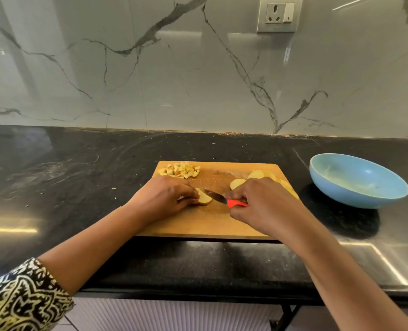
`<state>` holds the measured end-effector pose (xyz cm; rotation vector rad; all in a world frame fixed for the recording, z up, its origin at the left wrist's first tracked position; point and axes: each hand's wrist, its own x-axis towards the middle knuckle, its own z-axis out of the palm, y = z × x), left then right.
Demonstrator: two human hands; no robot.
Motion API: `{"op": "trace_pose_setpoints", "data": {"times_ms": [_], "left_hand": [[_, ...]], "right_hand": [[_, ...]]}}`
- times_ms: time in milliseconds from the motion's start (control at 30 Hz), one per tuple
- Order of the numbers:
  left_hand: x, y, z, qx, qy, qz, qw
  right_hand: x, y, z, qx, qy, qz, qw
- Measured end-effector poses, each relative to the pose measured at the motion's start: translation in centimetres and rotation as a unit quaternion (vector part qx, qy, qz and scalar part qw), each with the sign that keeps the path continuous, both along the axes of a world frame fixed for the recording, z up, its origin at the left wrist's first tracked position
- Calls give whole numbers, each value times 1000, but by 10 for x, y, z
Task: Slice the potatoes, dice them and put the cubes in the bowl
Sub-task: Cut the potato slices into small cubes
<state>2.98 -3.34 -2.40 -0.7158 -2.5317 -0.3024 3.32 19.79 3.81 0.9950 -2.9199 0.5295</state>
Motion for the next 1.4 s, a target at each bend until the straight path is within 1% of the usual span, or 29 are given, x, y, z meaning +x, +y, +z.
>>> {"op": "trace_pose_setpoints", "data": {"times_ms": [167, 233, 333, 533, 633, 733, 867, 967, 1200, 1400], "left_hand": [[-2, 0, 0, -11, 11, -1, 1000], [-2, 1, -1, -12, 14, 3, 1000], [-3, 2, -2, -5, 11, 7, 1000], [-1, 2, 0, -3, -11, 7, 1000], [-1, -3, 0, -14, -23, 7, 1000], [-2, -15, 5, -28, -64, -18, 997], [3, -21, 12, -38, -96, -36, 994], [3, -19, 13, -67, -92, -34, 993], [4, -18, 15, -82, -93, -46, 991], [6, -16, 15, -139, -51, -56, 987]], "right_hand": [[-12, -24, 14, 44, -15, 20, 999], [-12, -26, 16, 68, 1, 25, 997], [1, -10, 9, 90, 18, 37, 995], [20, 21, 21, 110, -19, 11, 994], [22, 29, 32, 103, -32, 7, 994], [19, 30, 38, 68, -29, 7, 997], [8, 13, 28, 34, 23, 8, 999], [2, 2, 14, 25, 30, 12, 999], [-2, -10, 8, 49, 28, 23, 998], [-5, -29, 12, 86, 22, 28, 996]]}}
